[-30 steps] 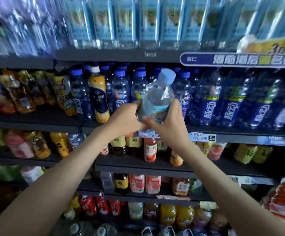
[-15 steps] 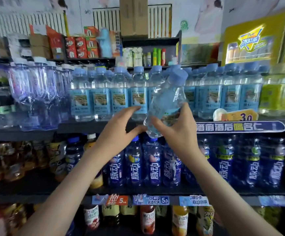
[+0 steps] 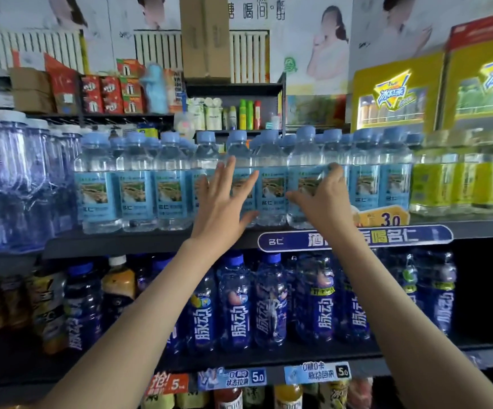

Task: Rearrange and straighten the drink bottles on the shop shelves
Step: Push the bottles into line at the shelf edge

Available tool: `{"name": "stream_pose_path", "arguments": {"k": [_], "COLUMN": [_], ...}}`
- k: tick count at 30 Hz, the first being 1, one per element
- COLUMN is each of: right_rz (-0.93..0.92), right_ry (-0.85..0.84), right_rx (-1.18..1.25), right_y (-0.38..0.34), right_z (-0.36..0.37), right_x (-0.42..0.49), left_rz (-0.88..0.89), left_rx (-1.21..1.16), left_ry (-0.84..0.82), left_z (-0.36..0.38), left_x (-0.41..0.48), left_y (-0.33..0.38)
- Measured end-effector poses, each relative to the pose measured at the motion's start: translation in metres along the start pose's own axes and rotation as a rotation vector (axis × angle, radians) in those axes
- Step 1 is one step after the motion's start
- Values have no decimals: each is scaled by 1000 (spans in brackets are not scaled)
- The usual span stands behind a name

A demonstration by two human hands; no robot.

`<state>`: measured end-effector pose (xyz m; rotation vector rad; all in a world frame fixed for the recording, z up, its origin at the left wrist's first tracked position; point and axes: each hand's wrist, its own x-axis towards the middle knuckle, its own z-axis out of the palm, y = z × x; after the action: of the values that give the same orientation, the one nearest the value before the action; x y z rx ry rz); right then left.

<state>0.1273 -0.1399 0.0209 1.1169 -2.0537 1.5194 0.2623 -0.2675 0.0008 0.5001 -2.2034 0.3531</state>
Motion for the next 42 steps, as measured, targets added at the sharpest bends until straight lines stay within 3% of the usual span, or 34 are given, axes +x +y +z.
{"name": "stream_pose_path", "arguments": {"k": [10, 18, 24, 28, 32, 39, 42], "right_rz": [-191, -185, -184, -273, -373, -232, -8], "right_ry": [42, 46, -35, 13, 61, -132, -291], "right_rx": [-244, -326, -285, -243, -151, -130, -147], "right_y": [24, 30, 27, 35, 61, 148, 186], "right_z": [15, 27, 19, 24, 44, 77, 89], "right_x": [-18, -13, -31, -79, -142, -247, -281], "left_rz": [10, 1, -33, 86, 88, -22, -65], "left_rx": [-7, -10, -128, -129, -138, -264, -351], "left_ry": [30, 86, 69, 80, 79, -150, -294], "left_z": [17, 20, 22, 38, 56, 110, 137], "left_x": [8, 1, -29, -66, -116, -240, -295], "left_y": [-3, 2, 23, 37, 49, 67, 70]}}
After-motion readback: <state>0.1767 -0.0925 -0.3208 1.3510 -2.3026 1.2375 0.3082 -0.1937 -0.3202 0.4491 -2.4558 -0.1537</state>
